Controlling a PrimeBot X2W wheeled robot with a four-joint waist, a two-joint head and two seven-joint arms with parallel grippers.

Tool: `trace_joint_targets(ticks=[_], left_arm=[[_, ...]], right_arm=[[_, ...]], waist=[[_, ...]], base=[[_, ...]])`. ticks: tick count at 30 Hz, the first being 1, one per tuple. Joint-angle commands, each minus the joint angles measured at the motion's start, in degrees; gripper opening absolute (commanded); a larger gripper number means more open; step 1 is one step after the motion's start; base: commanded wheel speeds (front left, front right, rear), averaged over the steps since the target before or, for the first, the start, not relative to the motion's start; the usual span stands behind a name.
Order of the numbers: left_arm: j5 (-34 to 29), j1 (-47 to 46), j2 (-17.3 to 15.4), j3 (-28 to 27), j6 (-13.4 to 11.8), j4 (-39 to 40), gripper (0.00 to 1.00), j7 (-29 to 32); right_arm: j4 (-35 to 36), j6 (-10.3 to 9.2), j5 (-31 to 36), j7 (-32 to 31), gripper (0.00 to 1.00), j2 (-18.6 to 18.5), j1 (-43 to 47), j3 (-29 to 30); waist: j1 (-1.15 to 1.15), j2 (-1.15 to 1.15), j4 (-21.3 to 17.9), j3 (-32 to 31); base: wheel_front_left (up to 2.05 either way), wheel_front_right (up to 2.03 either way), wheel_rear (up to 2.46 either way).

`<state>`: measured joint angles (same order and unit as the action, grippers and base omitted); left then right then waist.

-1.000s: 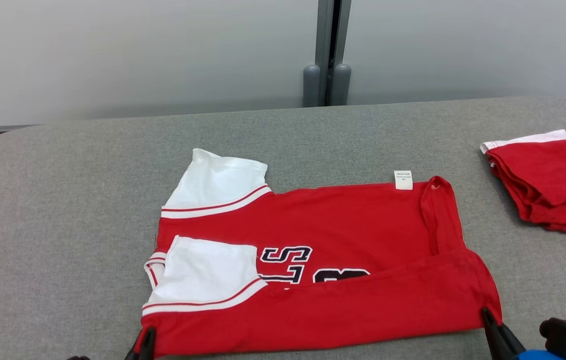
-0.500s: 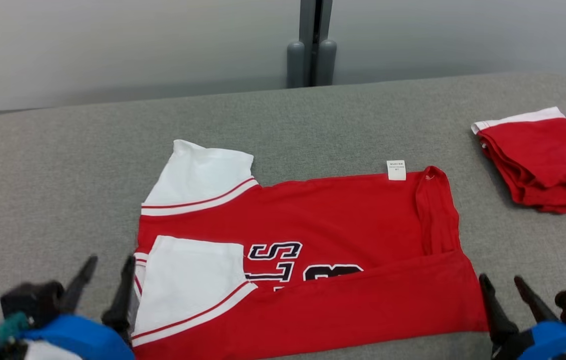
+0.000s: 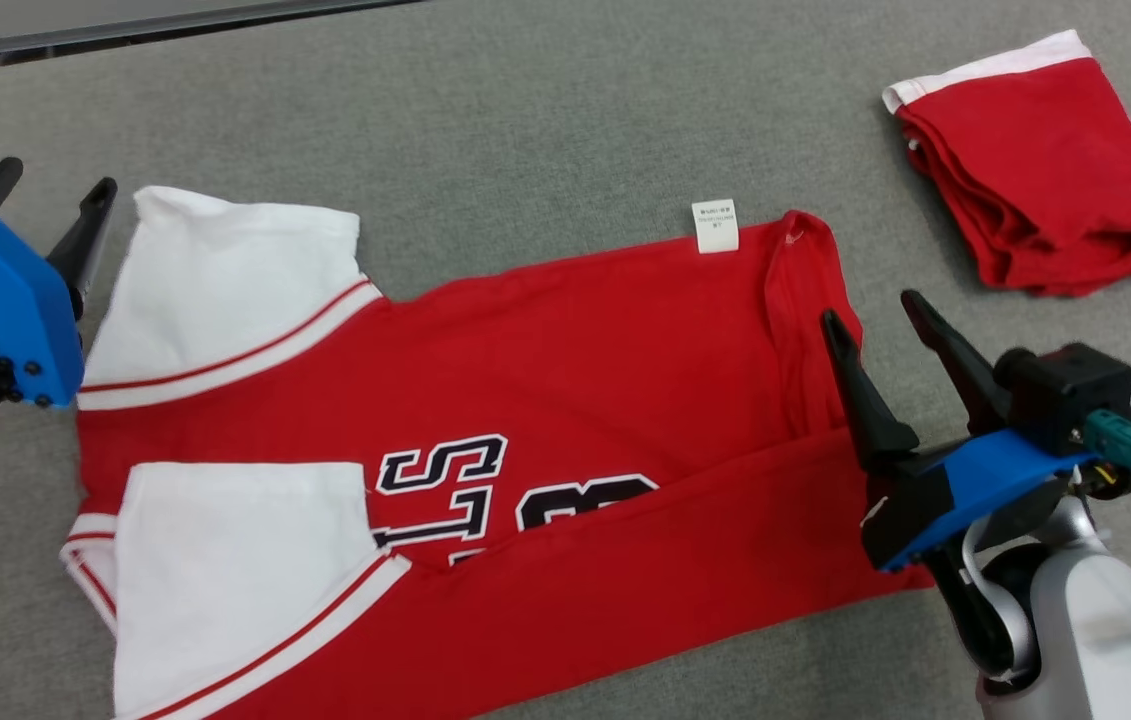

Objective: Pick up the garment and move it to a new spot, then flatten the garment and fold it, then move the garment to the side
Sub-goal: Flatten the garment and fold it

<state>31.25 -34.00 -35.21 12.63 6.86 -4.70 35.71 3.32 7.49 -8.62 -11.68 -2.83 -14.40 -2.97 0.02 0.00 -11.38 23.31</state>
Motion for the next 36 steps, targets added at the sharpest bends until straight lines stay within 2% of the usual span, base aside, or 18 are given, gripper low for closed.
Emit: trace_joint_targets(ticks=[1,7,11,16,17,18,19,22,24,25,29,36], left_arm=[[0.7,-2.0,-1.1,1.6,0.4,-0.9,1.00,1.8],[4.3,-6.9,-5.4,5.7,0.6,-4.4,1.00,6.9],[5.3,-8.5,-7.2,6.5,0.6,-5.6,1.00,5.8],[7.2,-9.7,-7.3,7.0,0.6,-7.7,1.00,4.7],[7.9,-9.9,-7.0,7.5,0.6,-7.7,0.90,4.8],[8.8,-10.1,-6.7,7.9,0.6,-7.6,0.64,4.8],[9.8,-10.3,-6.4,8.0,0.6,-7.4,0.46,4.7],[12.2,-10.6,-6.5,9.1,0.6,-6.8,0.21,4.8],[12.8,-10.8,-7.1,10.2,0.6,-6.6,0.13,4.9],[13.1,-10.8,-7.2,10.8,0.6,-6.7,0.00,4.8],[12.5,-11.8,-7.4,11.6,0.6,-6.7,0.00,2.6],[10.9,-13.9,-7.1,13.6,0.6,-6.9,0.00,-5.4]], right_arm=[[-0.1,0.01,0.2,0.1,1.00,-0.1,-1.6,-0.7],[-0.6,0.01,-0.4,1.2,1.00,-0.1,-5.2,-2.9],[-1.0,0.01,-0.9,2.0,1.00,-0.1,-6.2,-3.1],[-1.8,0.01,-1.7,3.0,1.00,-0.1,-6.8,-3.2],[-2.1,0.01,-1.7,3.2,1.00,-0.1,-6.9,-3.2],[-2.2,0.01,-1.8,3.3,1.00,-0.1,-7.1,-3.1],[-2.4,0.01,-1.8,3.4,1.00,-0.1,-7.3,-3.0],[-2.9,0.01,-1.9,3.8,1.00,-0.1,-8.0,-2.9],[-3.1,0.01,-1.7,3.9,1.00,-0.1,-8.6,-2.8],[-3.3,0.01,-1.6,4.0,1.00,-0.1,-8.9,-2.8],[-3.7,0.01,-1.5,3.7,1.00,-0.1,-10.0,-2.8],[-8.6,0.01,1.6,0.0,1.00,-0.2,-15.2,-0.4]], waist=[[-0.02,0.00,-0.4,1.4],[-0.02,0.00,-3.1,6.5],[-0.02,0.00,-4.3,8.9],[-0.02,0.00,-4.8,10.1],[-0.02,0.00,-4.8,10.2],[-0.02,0.00,-4.8,10.2],[-0.02,0.00,-4.7,10.2],[-0.02,0.00,-4.6,10.1],[-0.02,0.00,-4.5,10.0],[-0.02,0.00,-4.5,10.0],[-0.02,0.00,-4.3,9.9],[-0.02,0.00,-2.1,8.7]], base=[[0.00,0.00,0.00],[0.00,0.00,0.00],[0.00,0.00,0.00],[0.00,0.00,0.00],[0.00,0.00,0.00],[0.00,0.00,0.00],[0.00,0.00,0.00],[0.00,0.00,0.00],[0.00,0.00,0.00],[0.00,0.00,0.00],[0.00,0.00,0.00],[0.00,0.00,0.00]])
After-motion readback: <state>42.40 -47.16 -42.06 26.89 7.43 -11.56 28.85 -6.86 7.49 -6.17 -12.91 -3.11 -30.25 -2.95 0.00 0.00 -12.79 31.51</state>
